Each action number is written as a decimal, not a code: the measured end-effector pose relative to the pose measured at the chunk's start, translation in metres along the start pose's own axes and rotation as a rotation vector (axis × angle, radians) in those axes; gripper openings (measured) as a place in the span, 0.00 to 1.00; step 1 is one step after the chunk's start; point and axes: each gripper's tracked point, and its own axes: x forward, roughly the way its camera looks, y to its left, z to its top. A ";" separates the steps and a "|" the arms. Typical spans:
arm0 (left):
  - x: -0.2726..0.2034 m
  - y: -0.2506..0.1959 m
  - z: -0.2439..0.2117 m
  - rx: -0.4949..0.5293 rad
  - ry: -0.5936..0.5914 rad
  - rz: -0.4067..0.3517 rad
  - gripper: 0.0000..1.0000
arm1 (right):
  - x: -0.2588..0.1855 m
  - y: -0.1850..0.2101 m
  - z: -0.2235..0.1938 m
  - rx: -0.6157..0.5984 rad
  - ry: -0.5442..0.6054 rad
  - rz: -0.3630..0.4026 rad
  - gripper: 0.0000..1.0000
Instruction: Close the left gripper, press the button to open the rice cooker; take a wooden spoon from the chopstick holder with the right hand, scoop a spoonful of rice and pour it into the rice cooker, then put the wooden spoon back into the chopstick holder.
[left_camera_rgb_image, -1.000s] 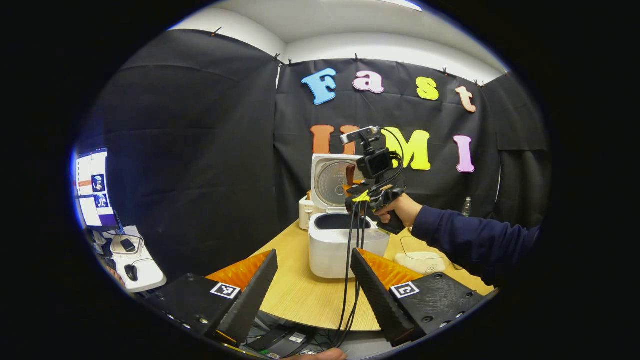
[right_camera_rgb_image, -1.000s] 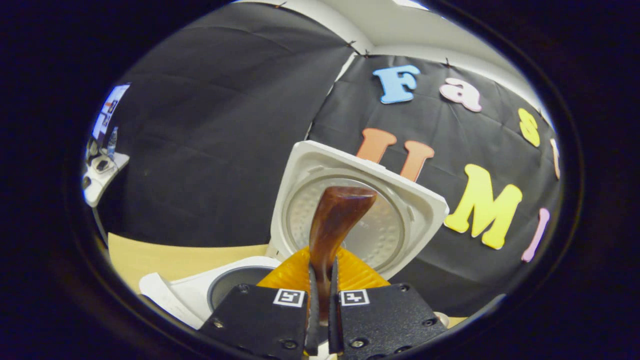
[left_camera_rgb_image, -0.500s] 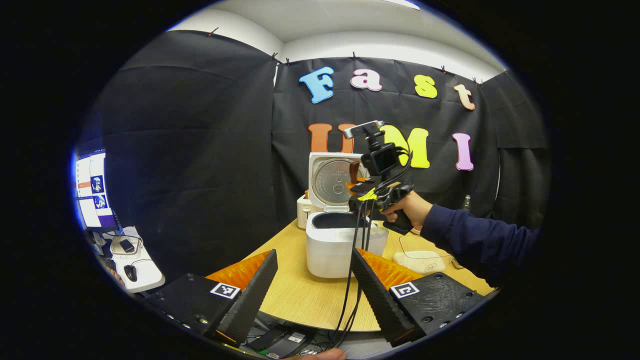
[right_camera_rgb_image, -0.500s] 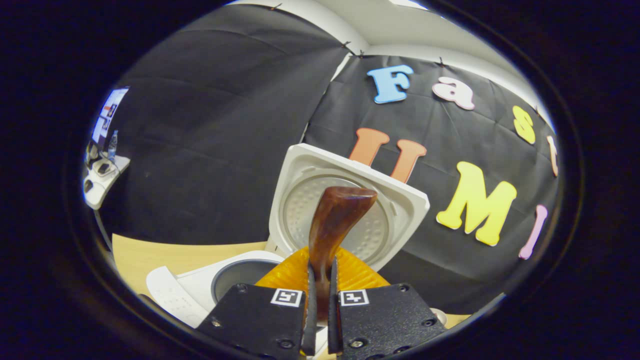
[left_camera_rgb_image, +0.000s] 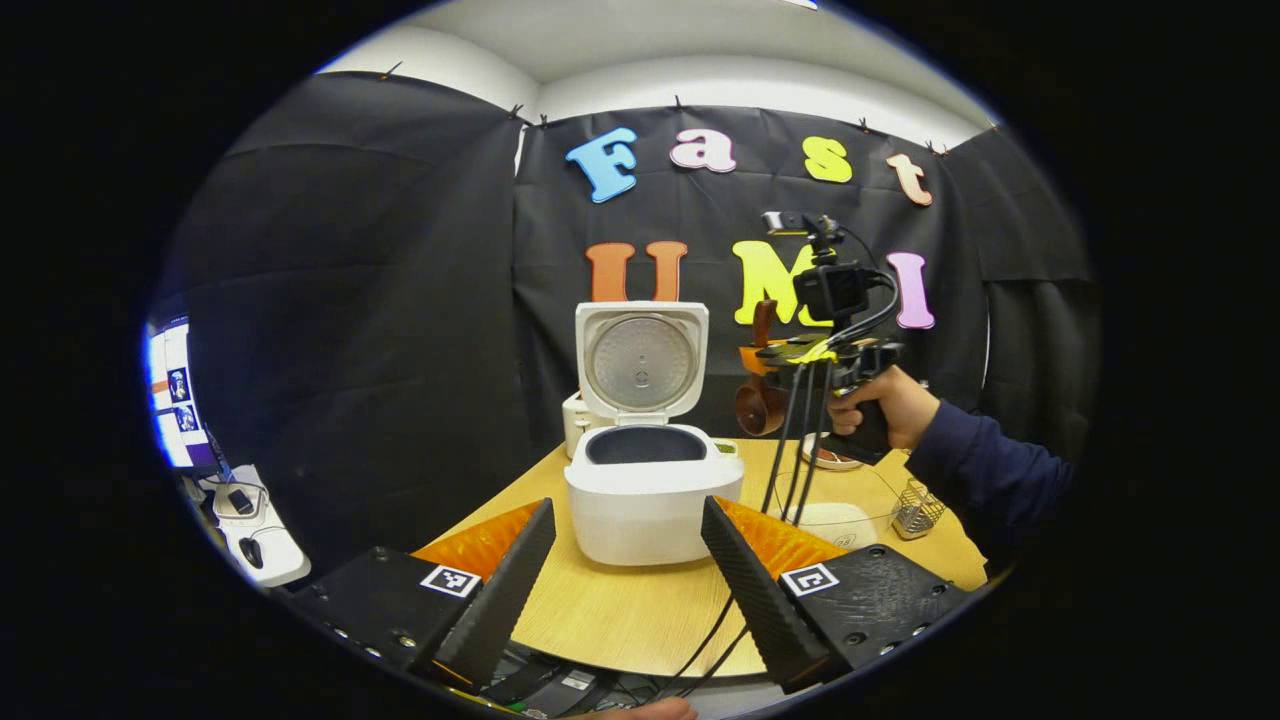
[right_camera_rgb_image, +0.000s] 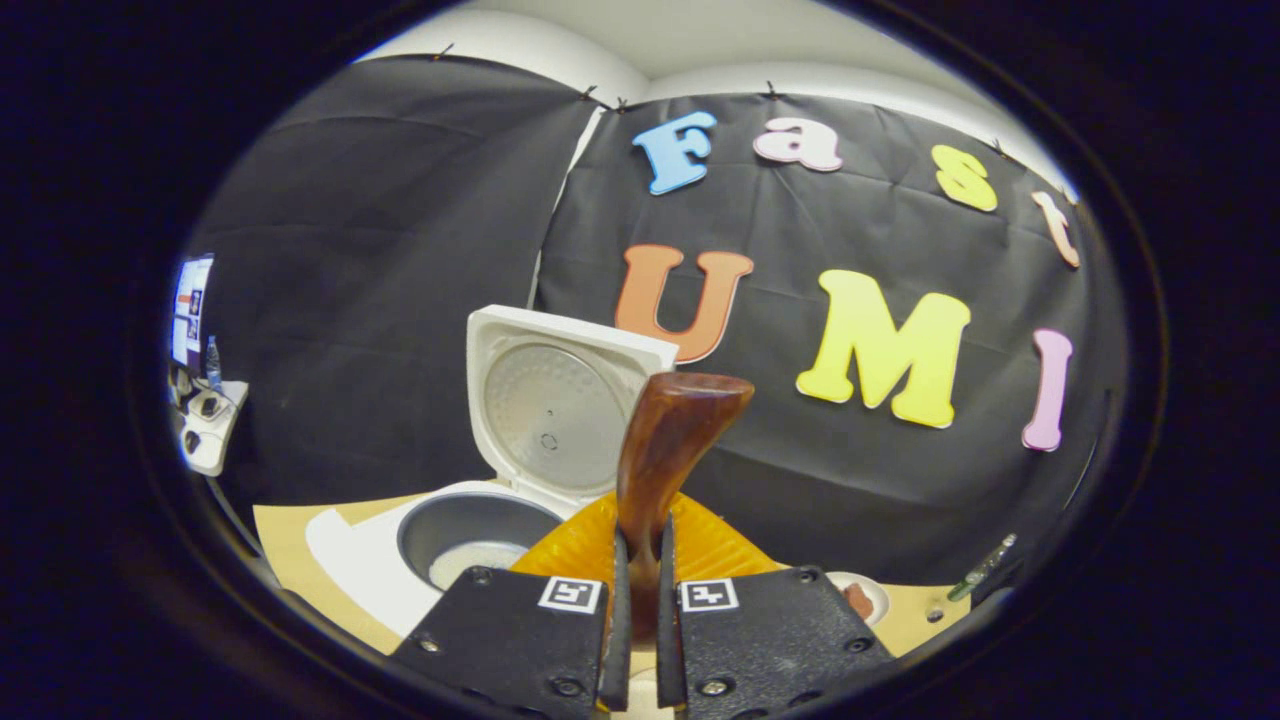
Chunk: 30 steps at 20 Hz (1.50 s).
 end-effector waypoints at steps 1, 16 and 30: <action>0.003 -0.007 0.004 0.007 -0.002 -0.009 0.94 | -0.009 -0.011 -0.004 0.021 0.001 0.001 0.16; 0.043 -0.100 0.023 0.056 -0.049 -0.131 0.95 | -0.147 -0.169 -0.027 0.087 -0.030 -0.210 0.16; 0.067 -0.116 0.026 0.061 -0.082 -0.156 0.95 | -0.195 -0.238 -0.110 0.214 0.028 -0.363 0.17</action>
